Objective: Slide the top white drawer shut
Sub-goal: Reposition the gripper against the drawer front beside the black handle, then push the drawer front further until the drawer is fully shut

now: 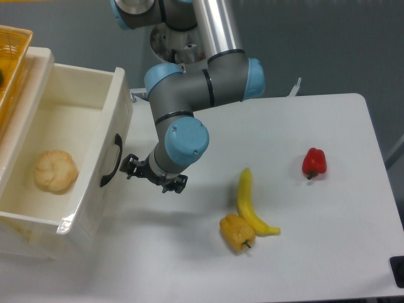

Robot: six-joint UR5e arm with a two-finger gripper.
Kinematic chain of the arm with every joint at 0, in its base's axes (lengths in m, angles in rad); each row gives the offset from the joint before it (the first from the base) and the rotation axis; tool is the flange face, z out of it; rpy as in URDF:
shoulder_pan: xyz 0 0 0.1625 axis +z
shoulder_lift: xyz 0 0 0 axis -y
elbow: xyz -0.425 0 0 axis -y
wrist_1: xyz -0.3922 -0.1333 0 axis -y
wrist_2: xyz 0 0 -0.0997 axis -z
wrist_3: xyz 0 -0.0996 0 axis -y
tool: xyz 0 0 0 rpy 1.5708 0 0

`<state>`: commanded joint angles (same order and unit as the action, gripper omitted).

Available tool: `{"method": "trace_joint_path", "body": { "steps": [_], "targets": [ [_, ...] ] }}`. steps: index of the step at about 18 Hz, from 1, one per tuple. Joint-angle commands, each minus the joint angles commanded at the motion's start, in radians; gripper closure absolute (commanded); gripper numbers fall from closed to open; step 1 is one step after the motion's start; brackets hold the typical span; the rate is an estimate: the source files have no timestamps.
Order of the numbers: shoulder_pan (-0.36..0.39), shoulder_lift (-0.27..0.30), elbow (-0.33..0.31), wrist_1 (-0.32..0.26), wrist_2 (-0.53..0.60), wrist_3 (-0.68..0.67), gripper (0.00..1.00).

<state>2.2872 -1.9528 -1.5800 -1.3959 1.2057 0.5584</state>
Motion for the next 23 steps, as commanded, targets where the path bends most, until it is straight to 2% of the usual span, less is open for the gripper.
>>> {"method": "trace_joint_path", "body": {
  "steps": [23],
  "targets": [
    [-0.067,0.032,-0.006,-0.005,-0.020,-0.005,0.00]
  ]
}}
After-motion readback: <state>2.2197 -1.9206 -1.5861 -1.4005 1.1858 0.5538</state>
